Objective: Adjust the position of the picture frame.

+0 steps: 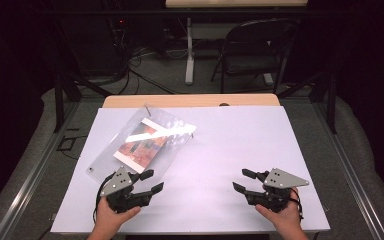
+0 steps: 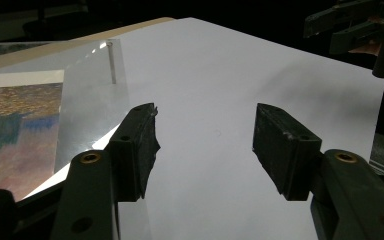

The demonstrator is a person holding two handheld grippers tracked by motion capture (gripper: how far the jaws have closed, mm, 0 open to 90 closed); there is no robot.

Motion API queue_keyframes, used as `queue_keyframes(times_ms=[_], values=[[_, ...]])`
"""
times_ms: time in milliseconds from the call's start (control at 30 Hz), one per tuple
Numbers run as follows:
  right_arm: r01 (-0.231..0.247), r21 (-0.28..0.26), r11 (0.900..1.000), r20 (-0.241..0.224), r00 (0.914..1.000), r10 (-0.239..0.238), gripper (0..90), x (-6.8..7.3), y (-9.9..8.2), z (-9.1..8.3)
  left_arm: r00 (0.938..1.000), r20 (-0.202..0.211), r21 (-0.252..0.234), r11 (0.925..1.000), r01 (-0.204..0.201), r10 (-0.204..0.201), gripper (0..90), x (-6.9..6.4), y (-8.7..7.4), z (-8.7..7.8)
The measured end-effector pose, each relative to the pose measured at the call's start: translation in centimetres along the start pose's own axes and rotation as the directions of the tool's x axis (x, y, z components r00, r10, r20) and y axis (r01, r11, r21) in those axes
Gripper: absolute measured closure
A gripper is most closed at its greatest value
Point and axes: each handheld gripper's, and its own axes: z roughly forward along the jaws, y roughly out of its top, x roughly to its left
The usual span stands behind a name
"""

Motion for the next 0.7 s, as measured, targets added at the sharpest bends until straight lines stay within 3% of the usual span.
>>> queue_keyframes(times_ms=[467, 700], values=[[-0.010, 0.029, 0.9995, 0.000, 0.9999, 0.010, 43.4, -0.25, -0.31, 0.28, 0.9997, -0.017, 0.020, 0.9997, 0.017, -0.017, 42.6, 0.11, -0.20, 0.22], [-0.016, 0.035, 0.9993, 0.004, 0.9999, 0.016, 43.8, -0.30, -0.38, 0.33, 0.9988, -0.045, 0.050, 0.9984, 0.024, -0.022, 41.4, 0.28, -0.41, 0.45]])
